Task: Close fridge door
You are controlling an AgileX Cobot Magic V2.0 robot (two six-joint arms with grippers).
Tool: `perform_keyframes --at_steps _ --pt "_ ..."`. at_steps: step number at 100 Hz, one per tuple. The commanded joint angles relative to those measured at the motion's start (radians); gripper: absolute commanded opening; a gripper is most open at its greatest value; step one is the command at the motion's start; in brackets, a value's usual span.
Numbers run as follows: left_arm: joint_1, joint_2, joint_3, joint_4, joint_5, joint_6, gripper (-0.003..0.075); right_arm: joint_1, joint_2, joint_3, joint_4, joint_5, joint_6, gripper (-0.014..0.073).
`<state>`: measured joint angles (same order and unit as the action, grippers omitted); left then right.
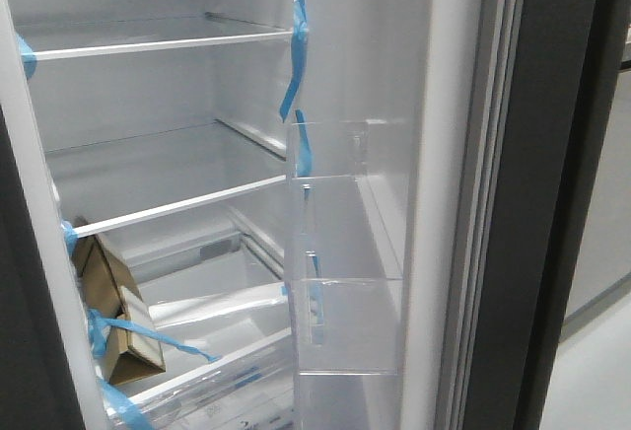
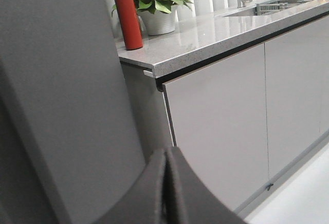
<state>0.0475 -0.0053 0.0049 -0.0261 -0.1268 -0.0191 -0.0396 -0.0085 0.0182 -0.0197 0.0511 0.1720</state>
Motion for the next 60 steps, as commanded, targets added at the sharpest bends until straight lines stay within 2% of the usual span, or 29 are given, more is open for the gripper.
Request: perform_keyframes --at_steps 1,39,60 --pt "-0.006 -0.02 0.035 -0.004 -0.073 -0.004 -0.002 -0.005 -0.022 0.017 -0.009 -0.079 -0.003 -0.0046" --pt "-0.006 -0.02 0.035 -0.004 -0.073 -0.004 -0.002 -0.005 -0.008 0.01 -0.002 -0.086 -0.003 -0.0046" --pt "-0.006 -0.02 0.035 -0.004 -0.073 -0.004 -0.002 -0.005 0.164 -0.179 0.006 0.024 -0.003 -0.0046"
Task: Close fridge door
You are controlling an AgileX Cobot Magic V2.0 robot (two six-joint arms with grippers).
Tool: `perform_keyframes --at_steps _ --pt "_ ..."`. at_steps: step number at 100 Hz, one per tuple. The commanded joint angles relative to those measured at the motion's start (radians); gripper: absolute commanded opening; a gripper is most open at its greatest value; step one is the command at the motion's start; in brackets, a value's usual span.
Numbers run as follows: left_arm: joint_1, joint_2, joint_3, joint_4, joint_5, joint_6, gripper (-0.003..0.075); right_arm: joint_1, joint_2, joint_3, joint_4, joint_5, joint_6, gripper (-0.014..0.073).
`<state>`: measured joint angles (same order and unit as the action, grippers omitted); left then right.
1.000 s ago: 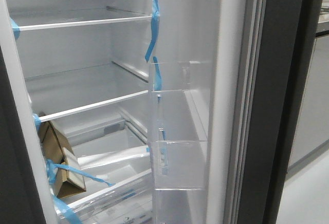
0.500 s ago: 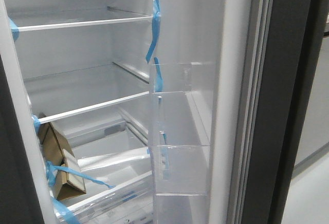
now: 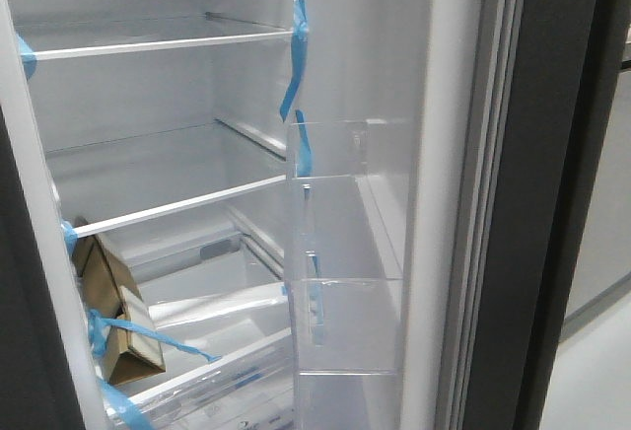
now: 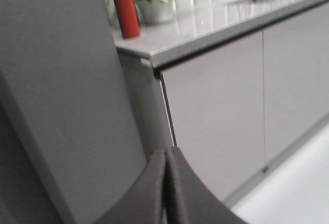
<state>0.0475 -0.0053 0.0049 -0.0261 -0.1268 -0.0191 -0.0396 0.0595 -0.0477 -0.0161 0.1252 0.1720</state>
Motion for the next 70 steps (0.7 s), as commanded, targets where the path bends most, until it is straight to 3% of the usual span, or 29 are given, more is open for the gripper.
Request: perform_keyframes --at_steps 1,43,70 --pt "-0.006 -0.02 0.035 -0.004 -0.073 -0.004 -0.002 -0.005 0.113 -0.129 0.003 -0.047 -0.003 -0.0046" --pt "-0.006 -0.02 0.035 -0.004 -0.073 -0.004 -0.002 -0.005 0.529 -0.608 0.072 -0.027 -0.003 -0.0046" --pt "-0.006 -0.02 0.035 -0.004 -0.073 -0.004 -0.002 -0.005 0.635 -0.717 0.169 -0.03 -0.003 -0.0046"
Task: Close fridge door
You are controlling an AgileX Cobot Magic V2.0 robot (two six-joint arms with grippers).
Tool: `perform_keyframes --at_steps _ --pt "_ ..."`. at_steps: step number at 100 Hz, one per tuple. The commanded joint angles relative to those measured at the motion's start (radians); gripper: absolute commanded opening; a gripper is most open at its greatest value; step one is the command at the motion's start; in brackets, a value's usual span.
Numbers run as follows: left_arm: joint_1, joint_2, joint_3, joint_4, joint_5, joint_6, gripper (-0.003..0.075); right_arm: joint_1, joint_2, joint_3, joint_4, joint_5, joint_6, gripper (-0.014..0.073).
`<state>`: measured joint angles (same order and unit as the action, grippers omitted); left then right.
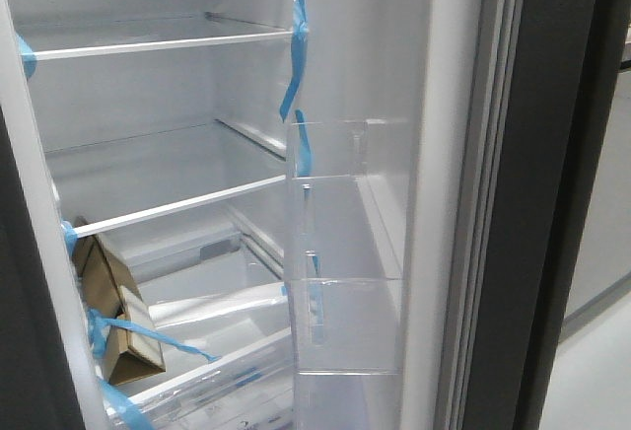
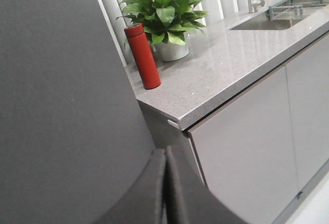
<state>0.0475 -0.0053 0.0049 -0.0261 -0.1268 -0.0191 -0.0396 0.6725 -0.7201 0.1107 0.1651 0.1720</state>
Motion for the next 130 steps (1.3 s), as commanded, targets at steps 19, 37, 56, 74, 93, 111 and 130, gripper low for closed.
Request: perform_keyframes --at_steps 19,37,56,74,93,111,130 --pt "-0.006 -0.02 0.035 -0.004 -0.073 -0.004 -0.002 -0.007 0.05 -0.044 0.281 -0.076 -0.079 -0.0046" --pt "-0.006 -0.02 0.035 -0.004 -0.073 -0.004 -0.002 -0.007 0.096 -0.044 0.733 -0.148 -0.342 -0.0046" --pt "-0.006 -0.02 0.035 -0.004 -0.073 -0.004 -0.002 -0.007 0.166 -0.044 1.055 -0.239 -0.419 -0.0046" --pt "-0.006 -0.02 0.035 -0.004 -0.073 -0.004 -0.002 -0.007 0.241 -0.044 1.308 -0.194 -0.415 -0.0046" --pt "-0.006 -0.02 0.035 -0.004 -0.073 -0.004 -0.002 -0.007 0.292 -0.044 1.401 -0.052 -0.325 -0.0046" --pt "-0.006 -0.02 0.035 -0.004 -0.073 -0.004 -0.002 -0.006 0.345 -0.065 1.399 0.046 -0.323 -0.0046" --pt "-0.006 -0.02 0.035 -0.004 -0.073 -0.004 -0.002 -0.006 0.394 -0.129 1.397 0.156 -0.323 -0.0046"
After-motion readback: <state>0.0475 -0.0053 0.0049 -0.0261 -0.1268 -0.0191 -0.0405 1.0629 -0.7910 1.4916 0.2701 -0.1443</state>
